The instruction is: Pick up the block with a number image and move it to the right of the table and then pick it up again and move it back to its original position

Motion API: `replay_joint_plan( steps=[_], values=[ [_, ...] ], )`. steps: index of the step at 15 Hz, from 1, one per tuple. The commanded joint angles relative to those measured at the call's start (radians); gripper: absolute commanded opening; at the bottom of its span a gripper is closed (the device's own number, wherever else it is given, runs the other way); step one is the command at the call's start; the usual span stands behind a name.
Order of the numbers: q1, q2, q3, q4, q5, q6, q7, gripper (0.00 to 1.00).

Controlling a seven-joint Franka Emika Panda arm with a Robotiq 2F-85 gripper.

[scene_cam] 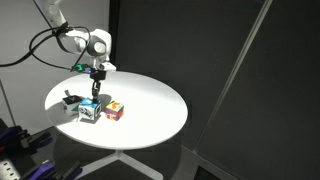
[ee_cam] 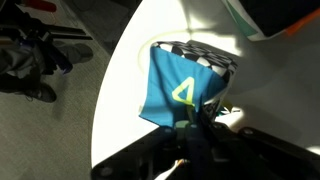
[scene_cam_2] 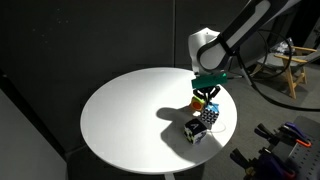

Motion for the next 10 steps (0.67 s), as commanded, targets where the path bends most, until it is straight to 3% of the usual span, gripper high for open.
replay_joint_plan(
  steps=[1, 2, 10],
  values=[
    [0.003, 0.040, -0.001, 0.050, 0.035, -0.029, 0.019, 0.29],
    [0.005, 0.047, -0.003, 0.053, 0.035, -0.029, 0.021, 0.32],
    [0.012, 0.042, -0.003, 0.030, 0.007, -0.012, -0.033, 0.95]
  ],
)
